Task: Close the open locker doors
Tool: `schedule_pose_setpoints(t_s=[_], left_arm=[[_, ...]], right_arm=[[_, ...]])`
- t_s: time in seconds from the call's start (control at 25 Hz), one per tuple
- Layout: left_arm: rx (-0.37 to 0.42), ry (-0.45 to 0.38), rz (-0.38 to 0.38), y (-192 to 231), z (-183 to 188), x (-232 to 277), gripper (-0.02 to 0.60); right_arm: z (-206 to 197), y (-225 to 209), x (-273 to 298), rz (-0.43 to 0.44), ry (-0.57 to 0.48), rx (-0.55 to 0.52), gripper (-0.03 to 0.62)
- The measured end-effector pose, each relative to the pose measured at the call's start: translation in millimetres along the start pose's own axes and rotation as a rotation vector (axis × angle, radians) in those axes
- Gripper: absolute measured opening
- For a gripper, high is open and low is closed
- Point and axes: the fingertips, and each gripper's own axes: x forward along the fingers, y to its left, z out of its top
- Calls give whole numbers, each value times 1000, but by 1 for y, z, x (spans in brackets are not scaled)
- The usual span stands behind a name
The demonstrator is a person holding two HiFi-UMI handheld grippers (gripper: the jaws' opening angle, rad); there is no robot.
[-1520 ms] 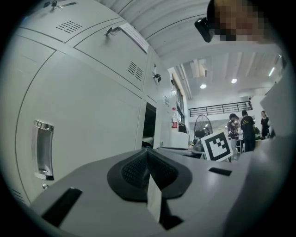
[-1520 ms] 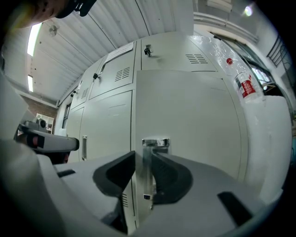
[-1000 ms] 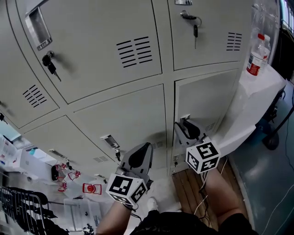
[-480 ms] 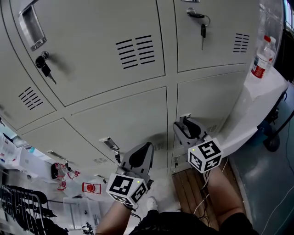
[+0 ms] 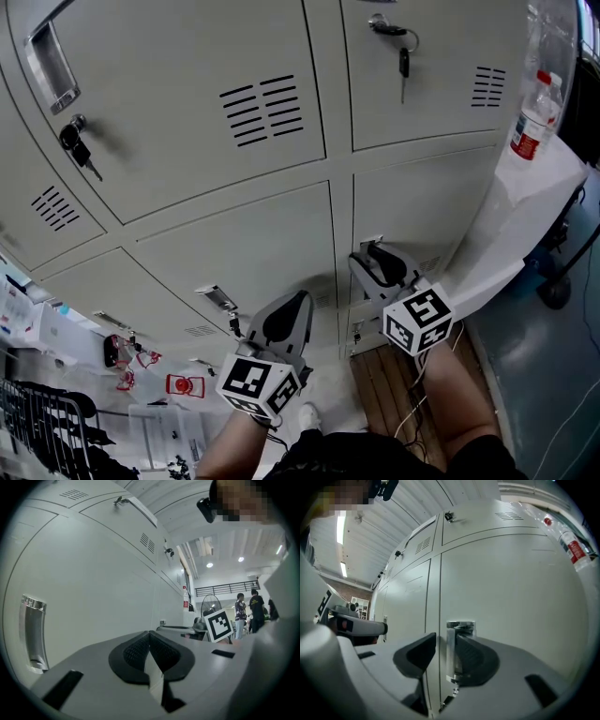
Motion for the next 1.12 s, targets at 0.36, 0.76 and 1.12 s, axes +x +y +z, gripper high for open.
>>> schedule_pose_setpoints(t_s=[0.36,0.76,1.12], left_arm=[[4,3,2,-12,1,3,3],[-4,-13,12,-33,1,4,12],[18,-7,-6,-71,-2,-12,80]], right_arm=[[-1,-8,-16,-1,-4,5,130],[8,-19,-51,-41,-35,32,132],[16,-7,-103,-45,-67,36,132]])
